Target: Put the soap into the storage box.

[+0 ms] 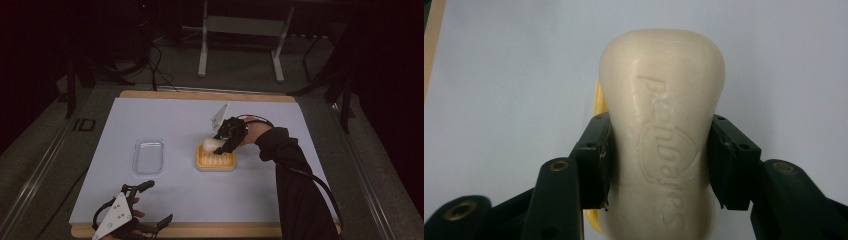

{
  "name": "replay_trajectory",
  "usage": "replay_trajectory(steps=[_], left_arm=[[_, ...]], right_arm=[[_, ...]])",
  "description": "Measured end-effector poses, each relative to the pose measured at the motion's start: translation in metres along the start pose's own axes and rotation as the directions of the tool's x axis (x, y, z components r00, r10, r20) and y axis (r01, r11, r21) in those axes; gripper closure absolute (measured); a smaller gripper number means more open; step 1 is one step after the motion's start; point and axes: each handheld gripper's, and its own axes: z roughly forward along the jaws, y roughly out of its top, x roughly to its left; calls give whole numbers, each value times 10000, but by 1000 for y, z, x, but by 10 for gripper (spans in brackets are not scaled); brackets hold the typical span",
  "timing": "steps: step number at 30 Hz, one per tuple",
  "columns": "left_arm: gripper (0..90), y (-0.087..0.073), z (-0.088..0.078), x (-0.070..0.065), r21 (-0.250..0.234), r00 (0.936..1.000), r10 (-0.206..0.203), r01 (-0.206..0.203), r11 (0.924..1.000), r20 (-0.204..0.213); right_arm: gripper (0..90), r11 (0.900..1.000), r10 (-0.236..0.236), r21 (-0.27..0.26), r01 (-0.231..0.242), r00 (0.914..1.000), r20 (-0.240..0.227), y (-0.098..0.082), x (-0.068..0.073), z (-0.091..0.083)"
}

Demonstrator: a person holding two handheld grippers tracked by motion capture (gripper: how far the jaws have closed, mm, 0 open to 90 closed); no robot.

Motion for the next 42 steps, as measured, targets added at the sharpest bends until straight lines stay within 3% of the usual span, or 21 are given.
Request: replay_trajectory(steps=[17,24,36,42], left_arm=[[2,0,0,0,17,10000,-53,53,10000,12],[2,0,0,1,-5,10000,-73,73,10000,13],[2,0,-1,2,-57,9998,-199,199,9998,68],[2,0,-1,2,-54,9998,-192,192,9998,52]], right_arm=[[496,9991,281,334,-277,9996,-104,-18,-1,41],[496,9963,319,793,-337,9992,237,-23,-2,56],[491,9928,576,1038,-597,9981,236,-23,-4,68],[472,9918,718,1047,-731,9973,163,-21,-3,64]])
